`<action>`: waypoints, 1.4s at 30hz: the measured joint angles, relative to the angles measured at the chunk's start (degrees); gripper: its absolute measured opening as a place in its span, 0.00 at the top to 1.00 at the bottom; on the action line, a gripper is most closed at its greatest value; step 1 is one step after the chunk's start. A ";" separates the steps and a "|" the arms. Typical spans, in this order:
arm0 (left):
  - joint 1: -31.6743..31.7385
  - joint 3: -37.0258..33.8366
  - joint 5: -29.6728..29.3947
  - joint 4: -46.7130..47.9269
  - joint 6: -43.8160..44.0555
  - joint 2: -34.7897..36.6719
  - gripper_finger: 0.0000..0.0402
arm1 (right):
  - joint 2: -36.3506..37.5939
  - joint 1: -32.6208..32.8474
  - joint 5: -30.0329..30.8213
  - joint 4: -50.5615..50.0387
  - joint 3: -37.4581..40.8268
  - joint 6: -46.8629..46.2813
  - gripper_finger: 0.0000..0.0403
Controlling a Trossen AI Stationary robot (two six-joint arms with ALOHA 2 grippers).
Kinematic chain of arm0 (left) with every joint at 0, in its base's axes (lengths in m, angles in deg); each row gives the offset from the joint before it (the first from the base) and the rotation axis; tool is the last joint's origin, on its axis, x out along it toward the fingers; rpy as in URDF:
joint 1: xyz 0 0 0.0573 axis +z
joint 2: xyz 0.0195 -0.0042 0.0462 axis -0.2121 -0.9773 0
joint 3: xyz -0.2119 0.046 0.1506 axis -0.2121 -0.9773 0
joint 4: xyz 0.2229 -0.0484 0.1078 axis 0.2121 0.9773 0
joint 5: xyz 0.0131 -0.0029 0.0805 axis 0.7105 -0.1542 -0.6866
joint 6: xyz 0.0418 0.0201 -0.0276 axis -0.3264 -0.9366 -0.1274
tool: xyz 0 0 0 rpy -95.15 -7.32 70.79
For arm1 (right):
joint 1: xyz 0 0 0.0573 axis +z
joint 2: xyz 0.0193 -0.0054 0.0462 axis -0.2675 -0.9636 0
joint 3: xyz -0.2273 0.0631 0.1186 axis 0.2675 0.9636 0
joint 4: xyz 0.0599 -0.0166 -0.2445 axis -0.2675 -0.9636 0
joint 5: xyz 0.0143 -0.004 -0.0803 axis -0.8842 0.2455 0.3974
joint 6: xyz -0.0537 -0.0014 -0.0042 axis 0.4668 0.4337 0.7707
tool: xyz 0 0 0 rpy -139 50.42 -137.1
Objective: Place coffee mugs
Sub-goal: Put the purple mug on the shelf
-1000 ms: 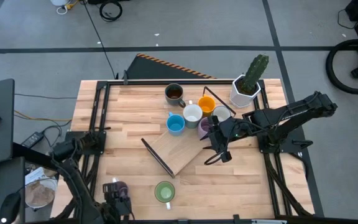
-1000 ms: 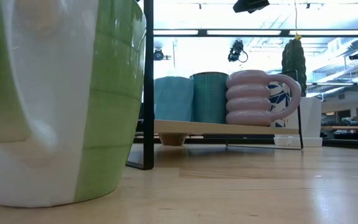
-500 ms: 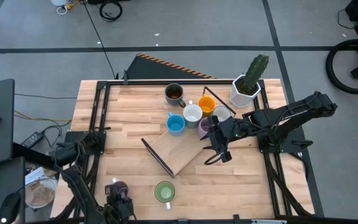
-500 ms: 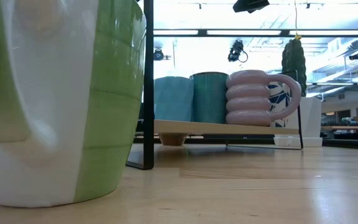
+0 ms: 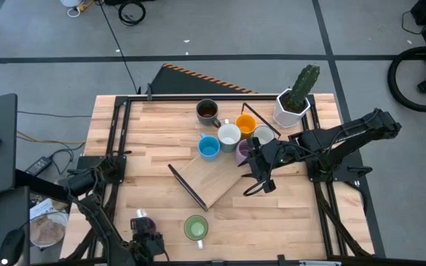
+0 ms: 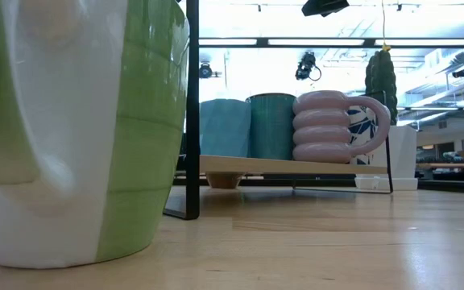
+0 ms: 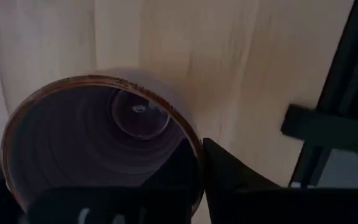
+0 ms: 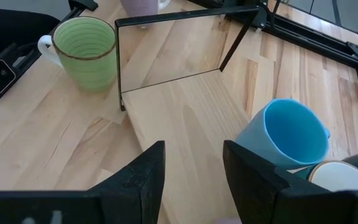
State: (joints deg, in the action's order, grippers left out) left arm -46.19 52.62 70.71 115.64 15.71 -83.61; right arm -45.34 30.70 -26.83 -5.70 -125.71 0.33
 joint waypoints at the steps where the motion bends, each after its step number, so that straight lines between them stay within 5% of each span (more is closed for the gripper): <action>1: 0.23 0.00 -0.09 0.14 0.12 0.00 0.95 | 0.00 0.00 0.02 0.00 0.00 0.00 0.58; 18: 8.31 0.00 0.10 5.06 -1.71 15.91 0.95 | -0.01 0.00 0.00 -0.60 0.00 -3.15 0.58; 24: 13.36 0.00 6.08 9.01 -7.24 20.03 0.95 | 0.00 0.34 0.00 -3.67 0.00 -6.65 0.58; 31: 17.74 0.00 10.42 2.43 -14.36 27.88 0.95 | 0.00 0.59 0.04 -4.98 0.00 -9.71 0.58; 42: 27.82 0.04 4.46 -13.68 -30.84 40.70 0.95 | 1.68 0.37 -0.15 -11.52 0.00 -14.15 0.58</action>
State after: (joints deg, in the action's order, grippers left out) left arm -18.36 52.66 75.17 101.96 -15.13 -42.91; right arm -43.66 31.07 -26.98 -17.21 -125.71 -13.83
